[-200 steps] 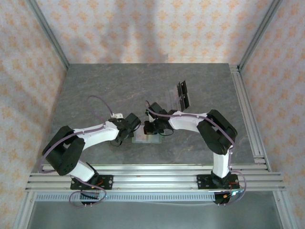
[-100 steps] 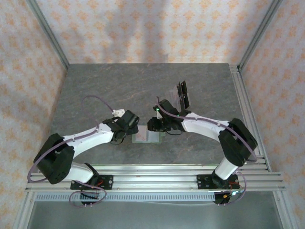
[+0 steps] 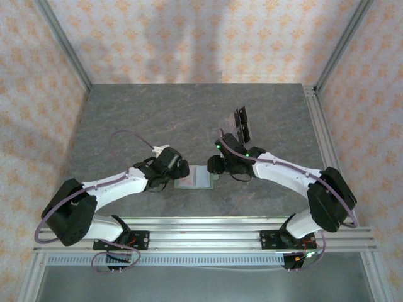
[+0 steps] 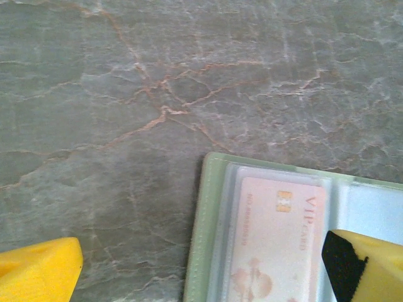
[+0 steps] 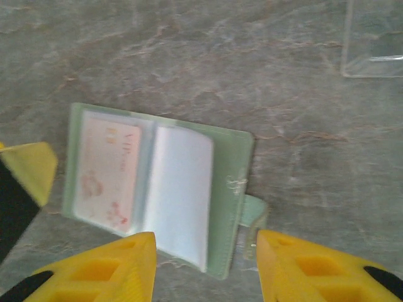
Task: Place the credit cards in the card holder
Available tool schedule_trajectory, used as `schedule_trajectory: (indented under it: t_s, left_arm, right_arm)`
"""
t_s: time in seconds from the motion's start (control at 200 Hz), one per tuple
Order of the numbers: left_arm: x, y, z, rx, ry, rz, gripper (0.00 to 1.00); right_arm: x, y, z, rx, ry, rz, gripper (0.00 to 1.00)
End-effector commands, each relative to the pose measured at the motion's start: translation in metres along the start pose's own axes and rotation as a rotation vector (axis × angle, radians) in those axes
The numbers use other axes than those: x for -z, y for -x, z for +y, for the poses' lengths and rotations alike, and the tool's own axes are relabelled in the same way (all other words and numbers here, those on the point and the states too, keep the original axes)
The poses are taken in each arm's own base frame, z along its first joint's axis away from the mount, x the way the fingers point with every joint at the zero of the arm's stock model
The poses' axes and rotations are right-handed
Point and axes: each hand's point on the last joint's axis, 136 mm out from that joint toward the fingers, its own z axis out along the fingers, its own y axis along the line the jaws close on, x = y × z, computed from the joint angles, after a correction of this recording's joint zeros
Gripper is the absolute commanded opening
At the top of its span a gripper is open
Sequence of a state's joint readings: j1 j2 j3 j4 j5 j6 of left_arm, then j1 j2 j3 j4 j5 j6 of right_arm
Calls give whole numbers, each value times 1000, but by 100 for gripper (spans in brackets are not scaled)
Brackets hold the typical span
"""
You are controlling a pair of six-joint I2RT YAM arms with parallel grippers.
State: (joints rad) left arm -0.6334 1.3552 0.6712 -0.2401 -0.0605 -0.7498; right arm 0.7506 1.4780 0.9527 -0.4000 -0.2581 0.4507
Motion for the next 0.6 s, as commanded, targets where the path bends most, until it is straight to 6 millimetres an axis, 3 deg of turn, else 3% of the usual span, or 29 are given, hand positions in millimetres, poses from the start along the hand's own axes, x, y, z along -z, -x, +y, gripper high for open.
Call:
schedule_trajectory:
  t_s: [0.0,0.265,0.596]
  left_arm:
    - [-6,0,-9,-10,-43,-3,100]
    - [-14,-4,-12,-12,-45,14,100]
    - [-21,-8,-14,-3,-51,32,100]
  right_arm:
    - [-9,-7,-23,22,-102,32,46]
    - [-29,-9,-29,16,-110,56,43]
    - [-31,-13,-38,8,-110,66,25]
